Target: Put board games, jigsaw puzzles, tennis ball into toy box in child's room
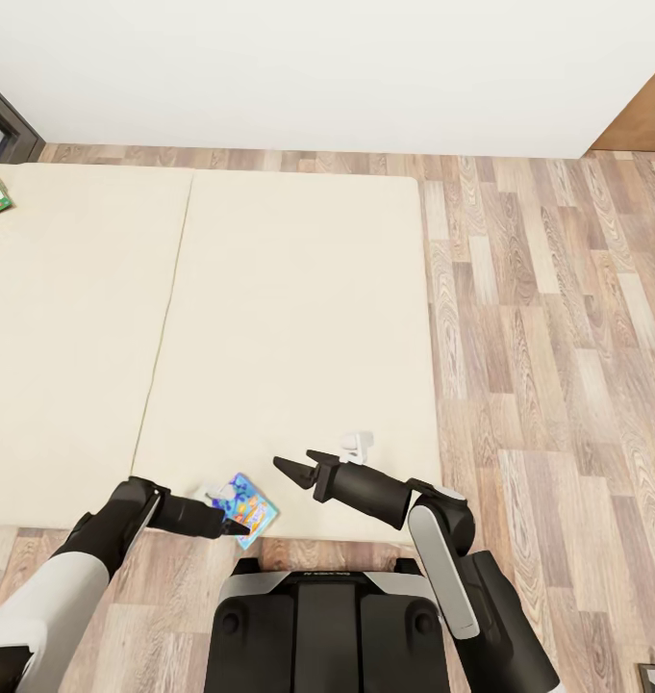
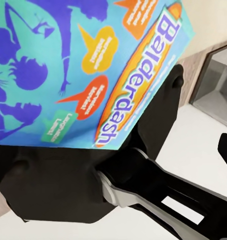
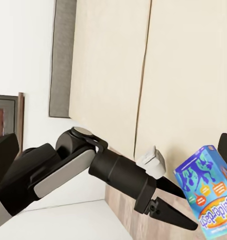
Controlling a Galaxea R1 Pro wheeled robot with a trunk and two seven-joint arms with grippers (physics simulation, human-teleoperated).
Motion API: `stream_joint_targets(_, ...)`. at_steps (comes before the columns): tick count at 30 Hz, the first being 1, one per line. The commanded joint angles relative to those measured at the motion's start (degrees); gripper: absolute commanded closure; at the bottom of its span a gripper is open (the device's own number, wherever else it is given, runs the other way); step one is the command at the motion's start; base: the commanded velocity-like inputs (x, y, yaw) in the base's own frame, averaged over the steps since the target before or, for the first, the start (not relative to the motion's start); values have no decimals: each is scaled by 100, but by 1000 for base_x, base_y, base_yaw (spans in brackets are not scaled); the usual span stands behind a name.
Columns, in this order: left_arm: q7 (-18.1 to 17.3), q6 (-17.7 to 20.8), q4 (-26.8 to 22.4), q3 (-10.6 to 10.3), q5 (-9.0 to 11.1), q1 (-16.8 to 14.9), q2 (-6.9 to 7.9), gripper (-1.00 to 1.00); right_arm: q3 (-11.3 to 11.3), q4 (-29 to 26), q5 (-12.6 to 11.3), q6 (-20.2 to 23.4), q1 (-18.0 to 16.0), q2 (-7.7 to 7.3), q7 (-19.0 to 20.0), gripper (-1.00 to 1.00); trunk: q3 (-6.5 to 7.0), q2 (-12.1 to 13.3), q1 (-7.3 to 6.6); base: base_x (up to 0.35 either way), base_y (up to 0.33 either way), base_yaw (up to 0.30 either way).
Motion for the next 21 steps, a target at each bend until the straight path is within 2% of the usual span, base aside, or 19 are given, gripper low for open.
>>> stream_joint_targets(1,-37,38,-8,14,-36,-2,-1,-100,-6,-4,-21,37,-2,-2,4,-100,-5,-7,2,0,0,0)
stream_joint_targets(10,-67,36,-281,63,-35,-5,5,-100,-6,-5,-44,36,-2,-20,11,-100,-5,-7,2,0,0,0)
stream_joint_targets(15,-112,55,-508,333,-35,-5,0,-100,-6,-5,-45,36,-2,-21,12,-100,-5,-7,2,0,0,0)
stream_joint_targets(21,-122,71,-581,444,-27,-5,-8,-100,-5,-5,-46,36,-2,-21,12,-100,-5,-7,2,0,0,0)
